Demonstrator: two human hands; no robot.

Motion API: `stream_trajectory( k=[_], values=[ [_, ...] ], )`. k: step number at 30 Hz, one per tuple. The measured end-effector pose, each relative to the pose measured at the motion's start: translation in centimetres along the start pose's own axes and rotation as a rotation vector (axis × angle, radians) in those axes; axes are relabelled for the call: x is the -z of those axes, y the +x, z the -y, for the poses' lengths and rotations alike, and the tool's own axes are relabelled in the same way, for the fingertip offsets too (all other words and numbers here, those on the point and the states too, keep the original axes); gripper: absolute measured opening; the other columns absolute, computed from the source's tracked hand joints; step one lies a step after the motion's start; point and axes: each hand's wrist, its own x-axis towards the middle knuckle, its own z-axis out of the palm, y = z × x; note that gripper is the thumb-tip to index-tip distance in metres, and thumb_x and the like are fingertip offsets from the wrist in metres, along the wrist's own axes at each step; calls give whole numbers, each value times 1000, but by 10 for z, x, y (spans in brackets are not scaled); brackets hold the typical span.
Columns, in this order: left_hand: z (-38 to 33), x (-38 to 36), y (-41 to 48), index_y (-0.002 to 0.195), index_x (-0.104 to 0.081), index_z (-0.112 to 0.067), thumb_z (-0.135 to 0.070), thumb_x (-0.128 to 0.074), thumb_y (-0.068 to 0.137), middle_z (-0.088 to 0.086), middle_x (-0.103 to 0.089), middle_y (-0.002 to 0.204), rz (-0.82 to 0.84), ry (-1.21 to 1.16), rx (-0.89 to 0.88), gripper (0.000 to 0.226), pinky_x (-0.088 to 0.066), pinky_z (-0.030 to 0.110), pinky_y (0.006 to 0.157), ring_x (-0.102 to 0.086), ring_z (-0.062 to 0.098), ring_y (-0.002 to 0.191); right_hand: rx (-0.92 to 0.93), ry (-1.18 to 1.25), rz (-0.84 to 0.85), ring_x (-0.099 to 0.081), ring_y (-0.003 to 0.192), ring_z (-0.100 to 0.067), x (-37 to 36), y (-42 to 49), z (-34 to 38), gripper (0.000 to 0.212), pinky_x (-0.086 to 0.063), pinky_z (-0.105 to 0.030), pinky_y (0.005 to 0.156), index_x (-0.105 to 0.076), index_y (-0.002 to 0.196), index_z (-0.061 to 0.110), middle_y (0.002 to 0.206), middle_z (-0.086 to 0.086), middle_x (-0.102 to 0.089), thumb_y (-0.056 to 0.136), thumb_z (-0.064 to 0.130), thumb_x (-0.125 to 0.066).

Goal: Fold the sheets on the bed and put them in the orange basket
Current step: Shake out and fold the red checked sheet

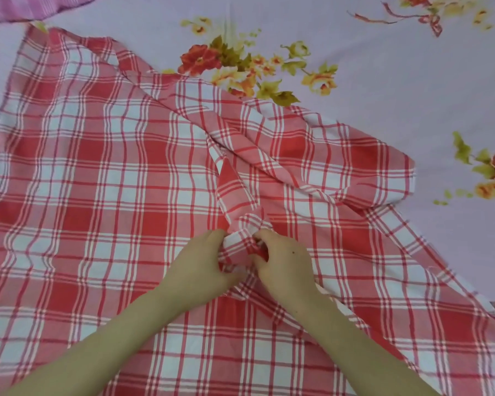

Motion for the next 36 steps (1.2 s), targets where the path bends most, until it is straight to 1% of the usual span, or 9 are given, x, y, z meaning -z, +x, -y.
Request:
stream_trajectory(
  k=[4, 9, 16, 19, 22, 24, 28, 32, 36],
  values=[
    [-28, 24, 15, 115, -54, -25, -55, -61, 49, -9, -57, 108, -26, -120, -89, 72, -46, 23, 82, -55, 8, 93, 140, 80, -222, -60, 76, -20, 38, 10, 12, 26, -47, -34, 69, -68, 67, 21, 73, 9, -67, 64, 0, -53],
    [-87, 93, 48, 119, -58, -20, -4, -54, 57, 4, -58, 122, 305, -847, -110, 64, -51, 16, 73, -59, 6, 98, 323, 394, -168, -59, 83, -13, 133, 50, 48, 42, -44, -26, 80, -55, 52, 35, 69, 10, -66, 60, -6, -57],
    [-159, 136, 99, 75, -74, -18, -1, -58, 67, -6, -70, 79, 654, -714, -339, 25, -48, 16, 77, -65, 6, 79, 503, 708, 152, -60, 76, -14, 235, 75, 53, 23, -47, -25, 77, -57, 51, 26, 78, 2, -67, 53, 3, -60],
    [-173, 116, 130, 71, -66, -16, -17, -70, 58, 1, -62, 69, 237, -553, -292, 13, -43, 31, 72, -57, 17, 70, 320, 708, 106, -60, 81, -13, 249, 86, 13, 38, -46, -18, 72, -57, 54, 23, 84, 0, -68, 61, -14, -61],
    [-177, 98, 152, 69, -56, -26, -37, -64, 58, -7, -55, 66, -172, -167, -390, 17, -42, 29, 65, -55, 16, 68, -224, 425, -323, -61, 85, -18, 227, 113, -62, 35, -48, -19, 69, -59, 68, 20, 85, -1, -66, 74, -14, -52],
    [-176, 86, 150, 76, -59, -25, -45, -70, 68, -11, -53, 65, -98, -41, -479, 24, -37, 22, 59, -50, 8, 63, -522, 107, -429, -59, 86, -27, 205, 125, -108, 2, -46, -30, 70, -58, 74, 19, 87, -8, -62, 75, 20, -57],
    [-168, 50, 142, 86, -65, -20, -31, -68, 84, -10, -58, 71, 151, 90, -631, 12, -38, 19, 63, -49, 7, 67, -778, 189, -281, -62, 102, -34, 171, 141, -161, 50, -48, -40, 82, -65, 100, -2, 101, -26, -64, 76, 41, -72],
    [-155, 37, 134, 96, -65, -20, -25, -62, 89, -8, -66, 83, 141, 63, -636, 9, -41, 27, 70, -56, 9, 75, -533, 316, -474, -64, 79, -19, 157, 135, -141, 11, -52, -39, 72, -65, 64, 15, 73, -11, -67, 68, 12, -75],
    [-142, 46, 119, 82, -53, -29, -36, -53, 84, -11, -45, 55, -36, 222, -623, 7, -25, 15, 50, -40, 2, 52, 230, -78, -486, -52, 74, -11, 127, 47, -97, 20, -39, -29, 61, -61, 73, 24, 79, 11, -59, 69, 5, -58]
  ],
)
